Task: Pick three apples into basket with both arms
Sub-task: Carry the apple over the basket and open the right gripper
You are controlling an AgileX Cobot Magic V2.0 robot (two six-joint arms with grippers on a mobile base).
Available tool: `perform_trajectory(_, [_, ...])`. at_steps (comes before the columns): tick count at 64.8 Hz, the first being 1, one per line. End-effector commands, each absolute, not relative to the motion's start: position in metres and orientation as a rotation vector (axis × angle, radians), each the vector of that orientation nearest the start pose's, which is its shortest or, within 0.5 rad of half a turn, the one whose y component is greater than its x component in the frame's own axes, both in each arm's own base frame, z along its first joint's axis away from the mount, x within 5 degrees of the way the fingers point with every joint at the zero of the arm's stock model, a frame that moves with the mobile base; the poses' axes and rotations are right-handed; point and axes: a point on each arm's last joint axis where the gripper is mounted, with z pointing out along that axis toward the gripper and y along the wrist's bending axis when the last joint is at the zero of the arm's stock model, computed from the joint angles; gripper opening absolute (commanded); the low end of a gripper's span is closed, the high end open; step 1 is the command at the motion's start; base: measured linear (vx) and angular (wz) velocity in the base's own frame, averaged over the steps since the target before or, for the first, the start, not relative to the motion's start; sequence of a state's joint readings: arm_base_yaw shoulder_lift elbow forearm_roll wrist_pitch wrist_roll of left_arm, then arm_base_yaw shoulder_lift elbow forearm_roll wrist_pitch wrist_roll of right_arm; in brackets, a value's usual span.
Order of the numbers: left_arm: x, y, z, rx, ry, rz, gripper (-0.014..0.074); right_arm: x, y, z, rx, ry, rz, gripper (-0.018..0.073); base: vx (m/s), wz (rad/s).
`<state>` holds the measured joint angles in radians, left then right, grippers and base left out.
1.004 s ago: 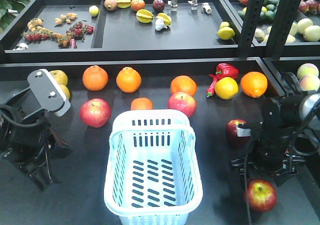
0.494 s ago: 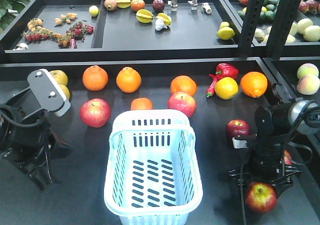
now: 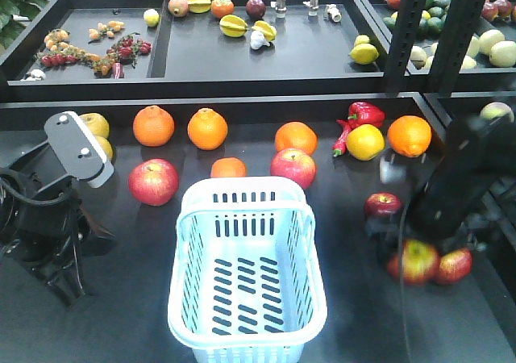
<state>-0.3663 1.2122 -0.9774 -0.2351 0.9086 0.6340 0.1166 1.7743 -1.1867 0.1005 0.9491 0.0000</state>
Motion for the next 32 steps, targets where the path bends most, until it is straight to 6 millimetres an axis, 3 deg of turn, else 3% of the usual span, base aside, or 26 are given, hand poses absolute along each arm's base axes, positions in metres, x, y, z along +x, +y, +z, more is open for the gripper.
perform_trajectory(1, [0.212, -0.100, 0.324, 1.080, 2.258, -0.208, -0.0006, 0.320, 0.051, 0.267, -0.150, 2.796, 0.231, -0.0008, 0.00, 0.00])
perform_trajectory(14, [0.212, -0.100, 0.324, 1.080, 2.257, -0.208, -0.0006, 0.280, 0.073, 0.325, -0.343, 2.598, 0.436, -0.0004, 0.00, 0.00])
perform_trajectory(21, [0.212, -0.100, 0.324, 1.080, 2.258, -0.208, -0.0006, 0.266, 0.096, 0.338, -0.379, 2.542, 0.645, -0.0004, 0.00, 0.00])
perform_trajectory(32, [0.212, -0.100, 0.324, 1.080, 2.258, -0.208, -0.0006, 0.244, 0.142, 0.345, -0.712, 2.433, 0.753, -0.0004, 0.00, 0.00])
